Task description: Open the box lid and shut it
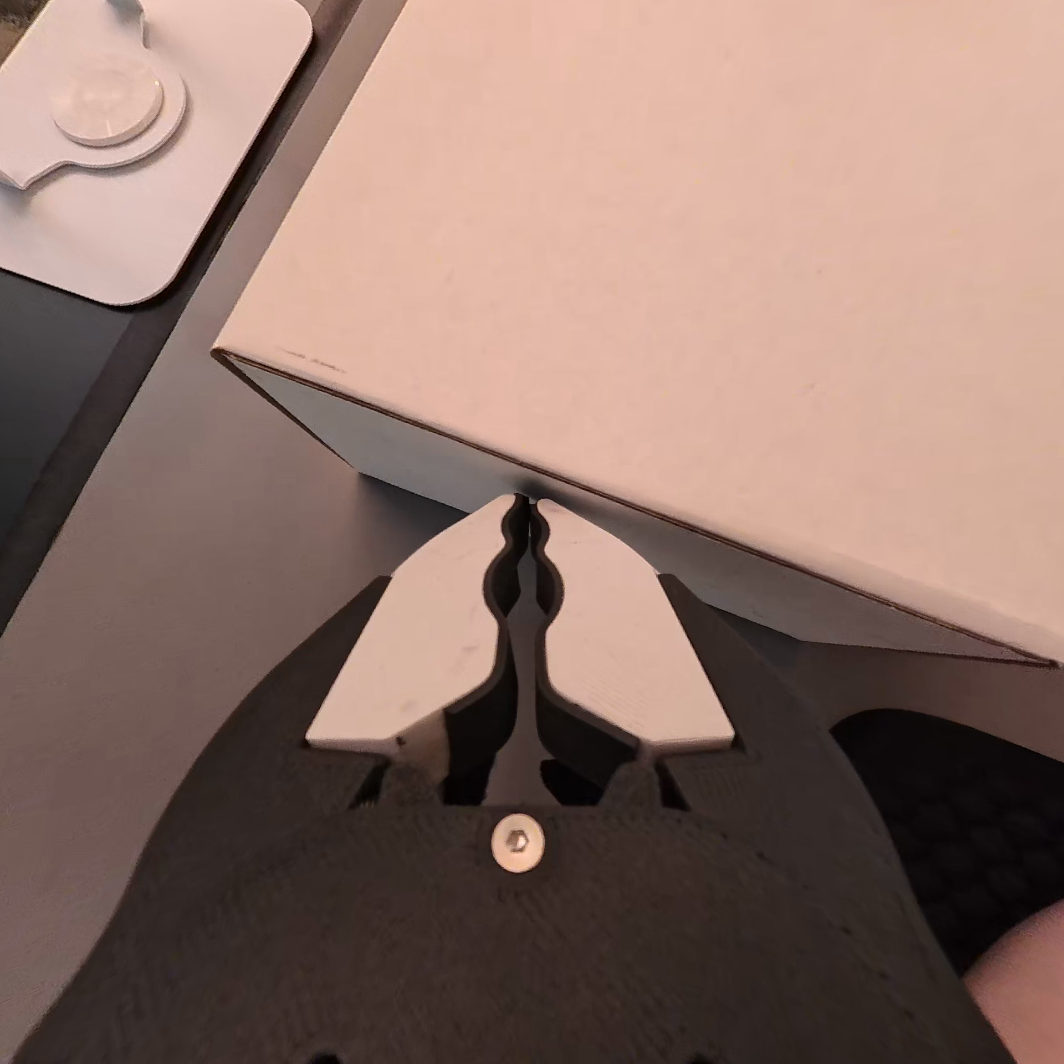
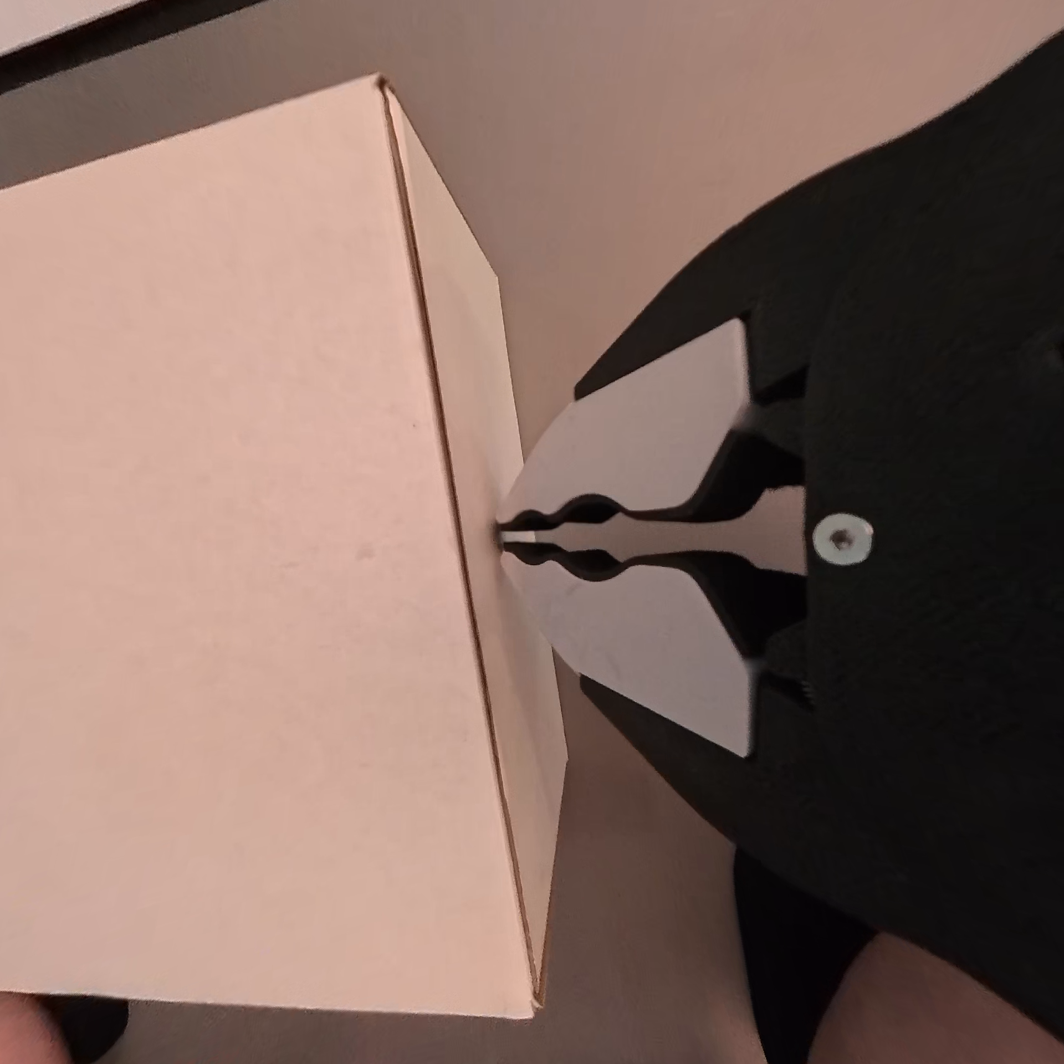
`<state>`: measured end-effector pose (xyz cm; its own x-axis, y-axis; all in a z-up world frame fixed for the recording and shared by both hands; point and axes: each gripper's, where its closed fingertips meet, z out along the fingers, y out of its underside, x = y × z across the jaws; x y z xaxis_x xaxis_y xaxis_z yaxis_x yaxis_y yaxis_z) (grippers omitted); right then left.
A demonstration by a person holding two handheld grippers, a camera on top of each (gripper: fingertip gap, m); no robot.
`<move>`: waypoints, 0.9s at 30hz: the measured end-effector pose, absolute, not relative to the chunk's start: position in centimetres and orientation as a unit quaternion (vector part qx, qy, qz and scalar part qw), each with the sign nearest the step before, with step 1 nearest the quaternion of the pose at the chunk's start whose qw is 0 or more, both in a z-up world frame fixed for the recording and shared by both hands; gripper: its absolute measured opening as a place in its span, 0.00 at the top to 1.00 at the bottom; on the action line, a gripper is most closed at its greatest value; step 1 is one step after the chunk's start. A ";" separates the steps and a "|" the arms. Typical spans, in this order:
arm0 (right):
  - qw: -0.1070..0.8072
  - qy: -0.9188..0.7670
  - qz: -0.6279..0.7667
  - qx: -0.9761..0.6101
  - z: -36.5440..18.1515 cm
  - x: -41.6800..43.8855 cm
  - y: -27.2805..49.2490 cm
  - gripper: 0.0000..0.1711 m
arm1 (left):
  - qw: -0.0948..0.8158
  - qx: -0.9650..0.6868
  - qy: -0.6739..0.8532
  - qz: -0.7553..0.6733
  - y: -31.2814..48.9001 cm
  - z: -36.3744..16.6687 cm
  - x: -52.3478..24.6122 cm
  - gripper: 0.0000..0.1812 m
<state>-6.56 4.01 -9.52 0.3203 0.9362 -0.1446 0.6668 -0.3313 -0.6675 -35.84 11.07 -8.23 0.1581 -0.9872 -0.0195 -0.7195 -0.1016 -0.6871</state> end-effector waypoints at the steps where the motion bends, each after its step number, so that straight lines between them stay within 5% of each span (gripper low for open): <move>1: 0.258 -0.520 0.261 -0.771 -9.4 -6.5 4.1 0.97 | 0.286 -0.703 0.606 -0.239 11.0 -8.2 -35.9 1.00; 27: 0.317 -0.510 0.283 -0.748 -6.3 -5.9 4.2 0.96 | 0.256 -0.715 0.597 -0.260 9.3 -6.6 -37.5 0.94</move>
